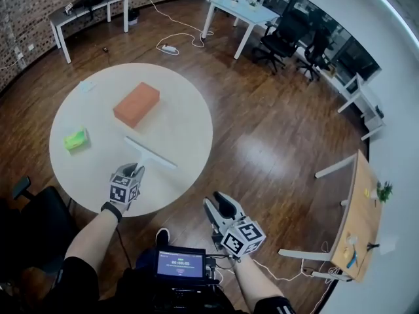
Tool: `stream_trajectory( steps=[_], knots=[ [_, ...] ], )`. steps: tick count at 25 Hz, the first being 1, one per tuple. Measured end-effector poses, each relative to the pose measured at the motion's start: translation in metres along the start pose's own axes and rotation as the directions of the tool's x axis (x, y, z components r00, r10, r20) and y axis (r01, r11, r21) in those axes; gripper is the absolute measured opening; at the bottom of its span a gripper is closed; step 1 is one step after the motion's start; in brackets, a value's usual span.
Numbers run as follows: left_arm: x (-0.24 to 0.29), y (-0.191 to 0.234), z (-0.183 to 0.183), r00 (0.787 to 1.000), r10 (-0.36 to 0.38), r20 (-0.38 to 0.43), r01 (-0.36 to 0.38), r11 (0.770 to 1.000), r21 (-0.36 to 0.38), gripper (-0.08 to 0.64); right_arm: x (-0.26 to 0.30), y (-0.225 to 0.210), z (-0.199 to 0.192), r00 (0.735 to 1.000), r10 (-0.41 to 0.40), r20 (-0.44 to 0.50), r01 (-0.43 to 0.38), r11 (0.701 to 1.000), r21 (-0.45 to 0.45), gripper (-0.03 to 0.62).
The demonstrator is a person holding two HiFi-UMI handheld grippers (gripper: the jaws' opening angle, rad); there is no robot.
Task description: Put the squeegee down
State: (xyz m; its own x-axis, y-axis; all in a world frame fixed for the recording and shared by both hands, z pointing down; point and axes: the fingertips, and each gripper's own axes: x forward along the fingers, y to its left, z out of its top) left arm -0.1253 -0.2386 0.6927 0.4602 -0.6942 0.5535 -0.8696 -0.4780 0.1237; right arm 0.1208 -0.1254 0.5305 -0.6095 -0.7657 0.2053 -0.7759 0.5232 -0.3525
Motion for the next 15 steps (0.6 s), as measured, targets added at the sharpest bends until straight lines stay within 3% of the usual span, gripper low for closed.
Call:
stream_trajectory(
  steps=[15],
  knots=[
    [0.117,0.038,-0.032,0.985,-0.011,-0.171,0.014,1.0,0.012,0.083,0.035,-0.056,0.011,0.994,-0.106,-0.014,0.106,0.994,0.028,0.179]
  ],
)
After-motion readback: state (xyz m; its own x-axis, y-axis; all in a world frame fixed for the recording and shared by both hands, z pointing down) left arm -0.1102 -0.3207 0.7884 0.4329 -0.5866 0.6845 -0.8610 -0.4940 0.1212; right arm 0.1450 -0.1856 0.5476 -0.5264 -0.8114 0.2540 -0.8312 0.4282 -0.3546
